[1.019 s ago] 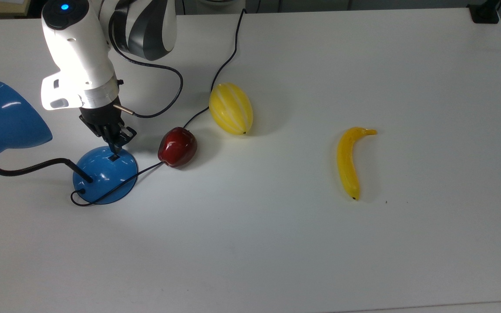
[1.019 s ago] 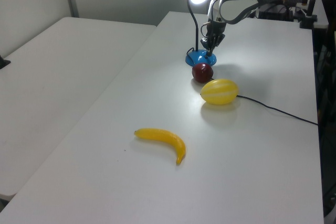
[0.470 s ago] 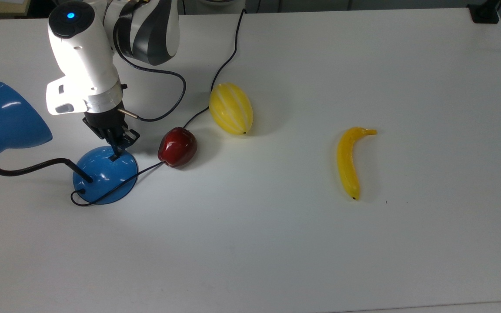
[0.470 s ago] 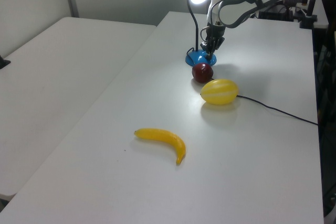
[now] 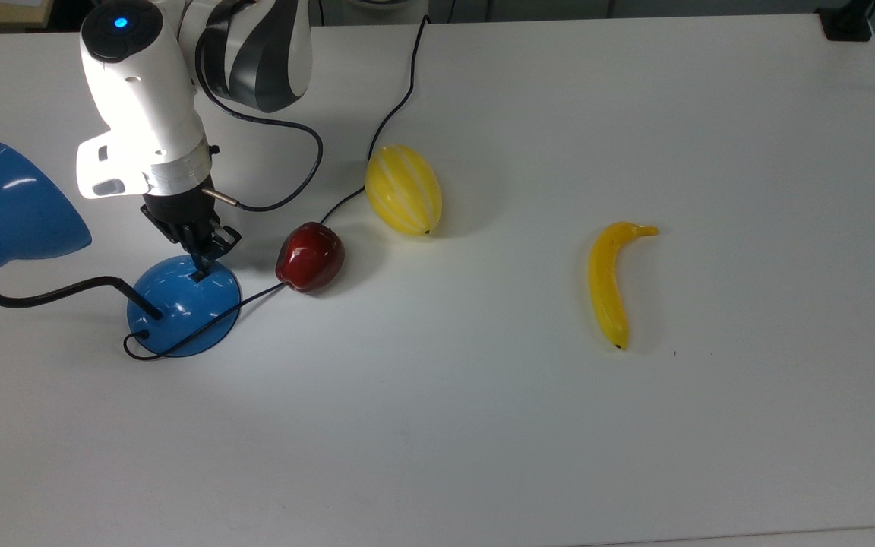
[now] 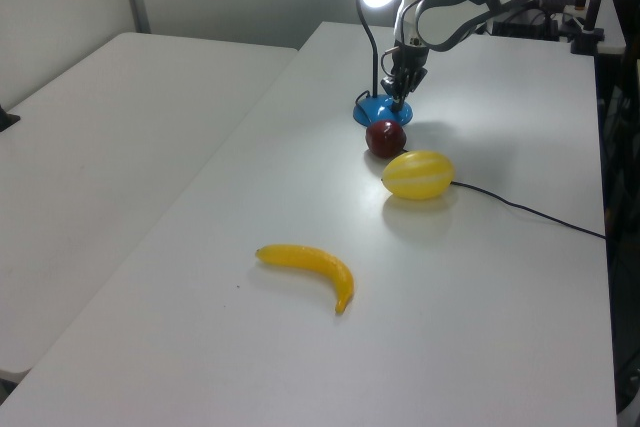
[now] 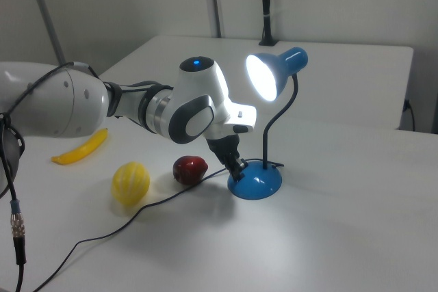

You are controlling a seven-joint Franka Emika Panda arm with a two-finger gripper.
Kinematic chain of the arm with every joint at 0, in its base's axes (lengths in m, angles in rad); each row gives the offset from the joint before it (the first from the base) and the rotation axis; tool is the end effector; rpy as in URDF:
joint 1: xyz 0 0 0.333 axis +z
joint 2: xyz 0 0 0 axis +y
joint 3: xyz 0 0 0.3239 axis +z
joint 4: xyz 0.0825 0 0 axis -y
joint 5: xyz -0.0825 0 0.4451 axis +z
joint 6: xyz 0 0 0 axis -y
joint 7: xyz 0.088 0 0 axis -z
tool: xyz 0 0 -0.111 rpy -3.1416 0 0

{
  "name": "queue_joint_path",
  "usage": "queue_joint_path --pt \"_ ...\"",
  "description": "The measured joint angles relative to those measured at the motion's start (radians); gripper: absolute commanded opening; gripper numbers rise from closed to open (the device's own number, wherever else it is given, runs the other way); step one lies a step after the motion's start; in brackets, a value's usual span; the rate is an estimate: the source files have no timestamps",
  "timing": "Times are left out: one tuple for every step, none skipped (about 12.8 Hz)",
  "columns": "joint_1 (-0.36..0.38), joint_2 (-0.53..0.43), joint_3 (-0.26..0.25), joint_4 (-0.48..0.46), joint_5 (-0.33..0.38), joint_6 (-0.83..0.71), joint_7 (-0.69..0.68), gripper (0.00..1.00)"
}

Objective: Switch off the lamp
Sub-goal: 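Press down on the lamp base switch with the gripper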

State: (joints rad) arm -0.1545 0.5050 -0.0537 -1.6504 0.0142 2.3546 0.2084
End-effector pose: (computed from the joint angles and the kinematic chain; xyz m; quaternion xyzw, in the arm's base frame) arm 0.7385 -0.1513 0.3088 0.9735 -0.2056 0.0998 0.0071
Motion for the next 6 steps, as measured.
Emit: queue_joint_path --pt "0.000 0.000 0.000 0.000 0.000 0.001 0.001 0.00" --pt "0.000 0.000 0.000 0.000 0.000 0.002 0.007 0.00" --pt "0.000 0.000 0.000 0.000 0.000 0.003 0.011 0.00" --pt "0.000 0.000 0.000 0.000 0.000 0.004 0.012 0.00" --pt "0.000 0.001 0.000 0.000 0.000 0.006 0.013 0.00" --pt "0.000 0.003 0.000 -0.001 0.000 0.011 0.013 0.00"
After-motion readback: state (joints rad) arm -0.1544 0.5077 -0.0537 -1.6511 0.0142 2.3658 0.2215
